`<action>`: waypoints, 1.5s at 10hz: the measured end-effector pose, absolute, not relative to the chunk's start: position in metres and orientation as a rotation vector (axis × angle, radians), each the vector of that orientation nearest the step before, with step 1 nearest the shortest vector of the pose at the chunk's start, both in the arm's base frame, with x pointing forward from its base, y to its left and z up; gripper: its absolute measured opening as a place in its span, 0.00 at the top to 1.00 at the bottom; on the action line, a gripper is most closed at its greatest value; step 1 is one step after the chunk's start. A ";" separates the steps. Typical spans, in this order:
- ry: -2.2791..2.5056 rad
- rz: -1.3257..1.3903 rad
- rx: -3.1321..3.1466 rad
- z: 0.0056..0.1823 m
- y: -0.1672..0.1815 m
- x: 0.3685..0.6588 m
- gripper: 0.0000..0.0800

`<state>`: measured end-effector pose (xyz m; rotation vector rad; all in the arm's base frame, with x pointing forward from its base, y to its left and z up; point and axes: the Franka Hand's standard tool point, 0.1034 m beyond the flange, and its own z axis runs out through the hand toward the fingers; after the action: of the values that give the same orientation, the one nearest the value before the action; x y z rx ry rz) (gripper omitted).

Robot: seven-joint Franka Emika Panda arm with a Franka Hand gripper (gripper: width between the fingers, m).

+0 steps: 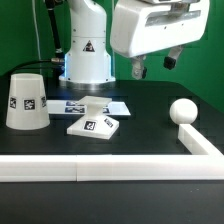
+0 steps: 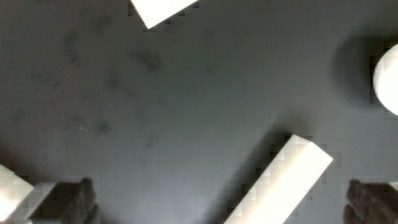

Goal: Assemble lamp

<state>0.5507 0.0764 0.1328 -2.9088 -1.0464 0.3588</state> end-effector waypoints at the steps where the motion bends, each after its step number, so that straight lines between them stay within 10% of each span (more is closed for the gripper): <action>1: -1.046 0.360 -2.909 0.133 0.076 0.551 0.13; 15: -0.586 0.246 -3.078 0.116 0.024 0.502 0.13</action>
Offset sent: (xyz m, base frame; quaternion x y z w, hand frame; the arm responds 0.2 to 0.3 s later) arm 0.0000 0.0000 0.0000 0.0000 0.0000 0.0000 1.0000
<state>0.5017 0.0240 0.1155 -3.0777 -0.5860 0.2455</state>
